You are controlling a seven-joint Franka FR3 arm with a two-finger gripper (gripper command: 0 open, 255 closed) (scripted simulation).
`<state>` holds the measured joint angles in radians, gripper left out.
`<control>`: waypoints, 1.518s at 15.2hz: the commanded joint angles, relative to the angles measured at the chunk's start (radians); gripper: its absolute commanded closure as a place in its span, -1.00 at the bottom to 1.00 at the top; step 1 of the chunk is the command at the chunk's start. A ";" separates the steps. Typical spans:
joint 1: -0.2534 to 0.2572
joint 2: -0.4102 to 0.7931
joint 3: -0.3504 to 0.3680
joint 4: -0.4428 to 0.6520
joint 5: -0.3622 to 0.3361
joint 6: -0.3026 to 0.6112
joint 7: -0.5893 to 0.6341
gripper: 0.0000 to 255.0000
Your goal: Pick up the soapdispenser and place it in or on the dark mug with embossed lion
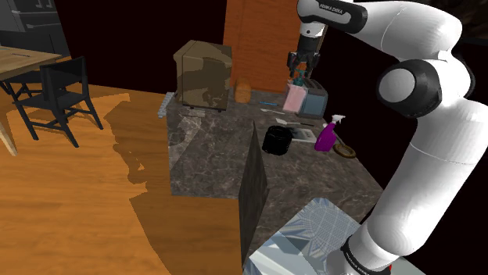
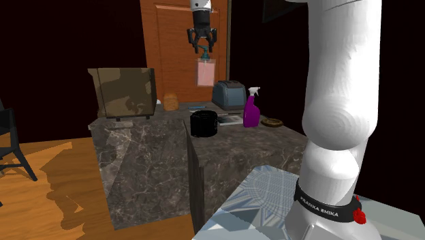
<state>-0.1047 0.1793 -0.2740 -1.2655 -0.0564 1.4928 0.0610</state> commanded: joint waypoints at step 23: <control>0.017 -0.027 0.009 -0.328 -0.011 0.298 0.040 1.00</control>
<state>-0.0882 0.1536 -0.2650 -1.5746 -0.0671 1.7731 0.1002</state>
